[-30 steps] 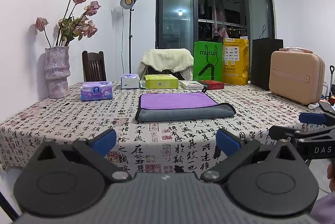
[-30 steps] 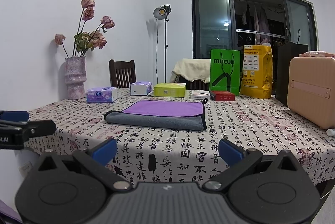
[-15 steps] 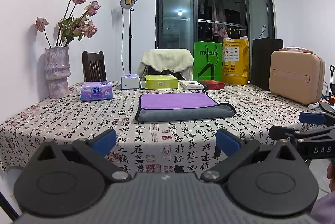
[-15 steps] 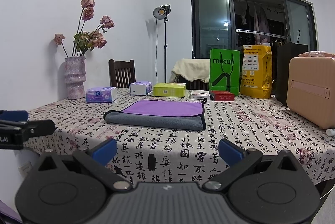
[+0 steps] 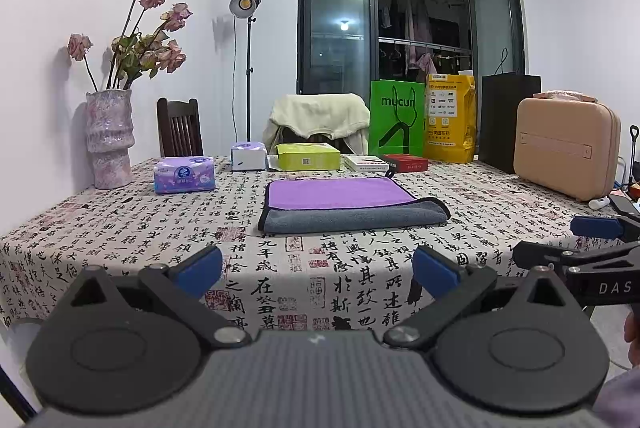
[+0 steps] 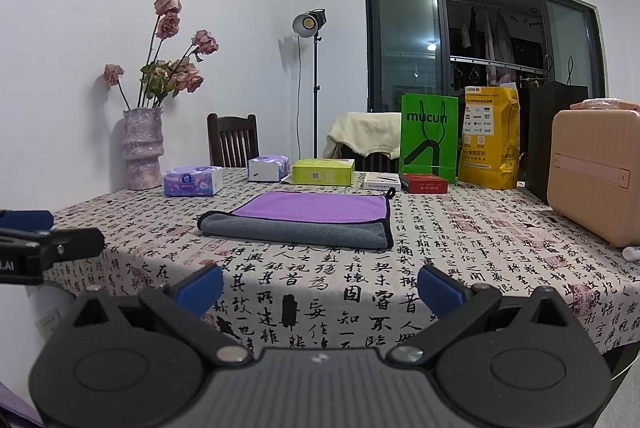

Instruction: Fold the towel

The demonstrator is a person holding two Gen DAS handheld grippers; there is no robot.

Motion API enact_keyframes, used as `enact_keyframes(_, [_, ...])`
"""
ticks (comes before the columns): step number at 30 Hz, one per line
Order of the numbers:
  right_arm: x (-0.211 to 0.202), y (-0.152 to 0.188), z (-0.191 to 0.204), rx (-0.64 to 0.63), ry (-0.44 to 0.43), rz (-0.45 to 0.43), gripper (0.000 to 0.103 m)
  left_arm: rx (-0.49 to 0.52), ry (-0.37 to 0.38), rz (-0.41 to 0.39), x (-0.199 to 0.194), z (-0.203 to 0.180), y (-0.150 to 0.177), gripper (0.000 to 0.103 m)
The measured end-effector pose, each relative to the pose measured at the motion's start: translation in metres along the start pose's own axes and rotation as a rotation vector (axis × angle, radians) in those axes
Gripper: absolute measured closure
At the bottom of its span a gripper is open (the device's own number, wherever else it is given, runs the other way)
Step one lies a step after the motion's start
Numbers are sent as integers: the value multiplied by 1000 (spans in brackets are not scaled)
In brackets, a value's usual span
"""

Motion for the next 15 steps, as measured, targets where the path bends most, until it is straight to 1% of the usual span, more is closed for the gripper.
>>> enact_keyframes(1, [0,0,0,-1,0,1,0,0,-1,0,-4,-1,-4,0])
enact_keyframes(15, [1,-1,1,-5,-2,4,0,0,-1,0,-2,-1,-3,0])
Point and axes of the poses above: each gripper's, at about its wrist camera, not at the fingertips, and x roughly the way its jaws point, z to its left, y to its underside, the point moved 9 cm from there along x, roughly the way its jaws point, and after that the axes turned 15 degrees about -z, right-handed, at the moved point
